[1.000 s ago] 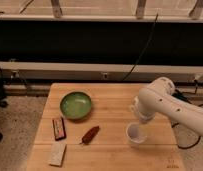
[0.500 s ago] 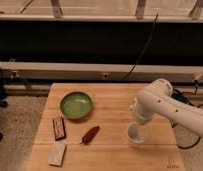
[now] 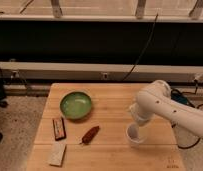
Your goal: Pick up the ceramic cup
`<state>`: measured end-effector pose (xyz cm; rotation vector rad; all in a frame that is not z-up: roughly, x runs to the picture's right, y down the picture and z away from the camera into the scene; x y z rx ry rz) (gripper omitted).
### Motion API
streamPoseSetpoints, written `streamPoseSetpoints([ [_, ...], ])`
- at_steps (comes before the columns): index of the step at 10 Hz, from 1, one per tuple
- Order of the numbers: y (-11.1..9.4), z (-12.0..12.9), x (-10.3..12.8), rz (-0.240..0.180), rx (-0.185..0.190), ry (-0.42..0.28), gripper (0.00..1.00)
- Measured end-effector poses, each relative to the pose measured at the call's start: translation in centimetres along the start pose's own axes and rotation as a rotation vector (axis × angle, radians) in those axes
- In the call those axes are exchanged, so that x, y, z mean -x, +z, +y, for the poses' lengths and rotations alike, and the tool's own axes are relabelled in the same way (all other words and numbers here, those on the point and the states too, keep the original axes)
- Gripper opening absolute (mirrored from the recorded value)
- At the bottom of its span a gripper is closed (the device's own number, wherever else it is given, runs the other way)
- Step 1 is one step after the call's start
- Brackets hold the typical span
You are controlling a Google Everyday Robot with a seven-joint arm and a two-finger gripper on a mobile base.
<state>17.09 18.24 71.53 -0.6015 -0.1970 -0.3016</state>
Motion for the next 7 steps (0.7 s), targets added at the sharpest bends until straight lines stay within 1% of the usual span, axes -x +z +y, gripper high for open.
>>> streamPoseSetpoints([
  [7, 1.3, 0.2, 0.4, -0.010, 0.000, -0.028, 0.80],
])
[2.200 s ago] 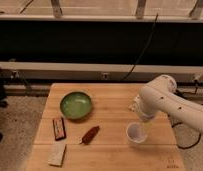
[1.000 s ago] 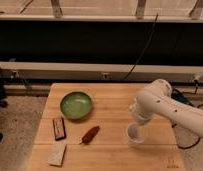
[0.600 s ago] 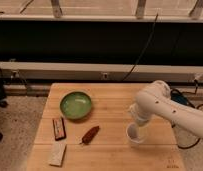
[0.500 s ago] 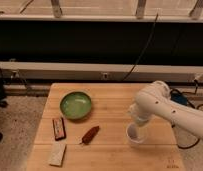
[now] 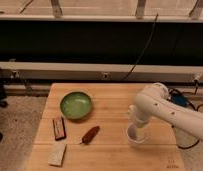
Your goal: Pick up the ceramic cup
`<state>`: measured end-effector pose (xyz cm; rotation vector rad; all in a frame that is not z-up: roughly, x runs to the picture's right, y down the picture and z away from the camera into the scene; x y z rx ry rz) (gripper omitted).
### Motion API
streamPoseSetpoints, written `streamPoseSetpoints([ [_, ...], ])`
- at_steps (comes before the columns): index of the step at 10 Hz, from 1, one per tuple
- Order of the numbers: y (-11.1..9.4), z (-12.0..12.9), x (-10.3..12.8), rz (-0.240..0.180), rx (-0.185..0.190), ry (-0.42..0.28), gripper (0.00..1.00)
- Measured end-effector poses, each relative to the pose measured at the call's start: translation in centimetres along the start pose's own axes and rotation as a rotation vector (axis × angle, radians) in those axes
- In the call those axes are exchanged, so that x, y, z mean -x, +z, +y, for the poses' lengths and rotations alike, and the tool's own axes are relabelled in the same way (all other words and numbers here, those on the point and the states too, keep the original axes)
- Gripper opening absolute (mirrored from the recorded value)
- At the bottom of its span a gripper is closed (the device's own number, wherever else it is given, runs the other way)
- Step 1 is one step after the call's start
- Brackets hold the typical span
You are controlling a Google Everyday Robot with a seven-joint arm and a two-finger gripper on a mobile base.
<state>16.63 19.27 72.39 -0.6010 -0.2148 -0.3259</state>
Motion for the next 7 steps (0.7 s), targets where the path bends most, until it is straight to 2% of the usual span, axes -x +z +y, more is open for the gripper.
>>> streamPoseSetpoints([
  [7, 0.69, -0.12, 0.13, -0.001, -0.001, -0.008, 0.80],
])
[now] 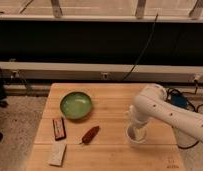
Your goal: Pick up the ceramic cup
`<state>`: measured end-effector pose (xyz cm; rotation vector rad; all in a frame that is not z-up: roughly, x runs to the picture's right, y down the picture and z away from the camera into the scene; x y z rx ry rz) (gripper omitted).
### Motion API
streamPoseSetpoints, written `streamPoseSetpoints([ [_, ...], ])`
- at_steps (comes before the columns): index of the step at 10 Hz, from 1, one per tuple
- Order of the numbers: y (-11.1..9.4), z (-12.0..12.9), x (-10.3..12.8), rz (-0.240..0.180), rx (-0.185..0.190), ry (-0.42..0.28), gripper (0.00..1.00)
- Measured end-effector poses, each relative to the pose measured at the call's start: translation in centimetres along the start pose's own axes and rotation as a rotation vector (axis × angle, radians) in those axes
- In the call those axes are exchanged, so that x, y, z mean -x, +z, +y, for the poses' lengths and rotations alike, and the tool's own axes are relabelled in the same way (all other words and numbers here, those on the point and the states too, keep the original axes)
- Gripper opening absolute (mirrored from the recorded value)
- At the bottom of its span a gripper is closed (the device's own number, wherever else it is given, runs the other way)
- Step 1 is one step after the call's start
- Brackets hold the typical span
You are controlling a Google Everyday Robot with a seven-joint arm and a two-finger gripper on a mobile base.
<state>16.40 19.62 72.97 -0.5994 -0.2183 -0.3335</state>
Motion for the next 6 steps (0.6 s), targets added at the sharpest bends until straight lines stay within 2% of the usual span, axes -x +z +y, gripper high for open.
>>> streamPoseSetpoints([
  [6, 0.50, -0.15, -0.01, 0.001, -0.003, -0.006, 0.80],
])
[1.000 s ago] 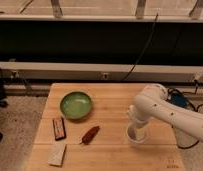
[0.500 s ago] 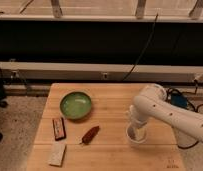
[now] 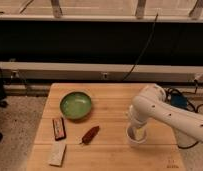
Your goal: Pick up the ceramic cup
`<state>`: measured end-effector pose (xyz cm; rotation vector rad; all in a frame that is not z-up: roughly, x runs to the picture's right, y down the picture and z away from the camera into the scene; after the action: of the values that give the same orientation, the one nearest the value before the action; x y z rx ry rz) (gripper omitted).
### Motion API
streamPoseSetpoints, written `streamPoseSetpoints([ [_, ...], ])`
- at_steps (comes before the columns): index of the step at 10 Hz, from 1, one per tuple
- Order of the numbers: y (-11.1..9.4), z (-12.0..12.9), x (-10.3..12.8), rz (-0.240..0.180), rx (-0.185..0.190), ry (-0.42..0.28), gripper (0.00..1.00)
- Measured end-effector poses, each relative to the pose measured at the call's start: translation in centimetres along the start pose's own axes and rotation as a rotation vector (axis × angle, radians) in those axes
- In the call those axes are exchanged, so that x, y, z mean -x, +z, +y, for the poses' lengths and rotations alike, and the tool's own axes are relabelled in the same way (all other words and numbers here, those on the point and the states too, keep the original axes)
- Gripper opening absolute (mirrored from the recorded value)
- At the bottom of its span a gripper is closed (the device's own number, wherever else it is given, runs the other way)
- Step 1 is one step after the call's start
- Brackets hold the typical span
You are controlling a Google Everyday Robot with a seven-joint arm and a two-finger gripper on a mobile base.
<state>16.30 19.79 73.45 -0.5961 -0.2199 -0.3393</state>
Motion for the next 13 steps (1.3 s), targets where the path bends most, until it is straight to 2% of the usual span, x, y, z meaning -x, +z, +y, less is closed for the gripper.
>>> streamPoseSetpoints([
  [6, 0.22, -0.18, -0.04, -0.001, -0.002, -0.006, 0.80],
  [9, 0.29, -0.28, -0.12, -0.001, -0.004, -0.008, 0.73],
  [13, 0.32, -0.43, -0.20, -0.002, -0.007, -0.012, 0.73],
])
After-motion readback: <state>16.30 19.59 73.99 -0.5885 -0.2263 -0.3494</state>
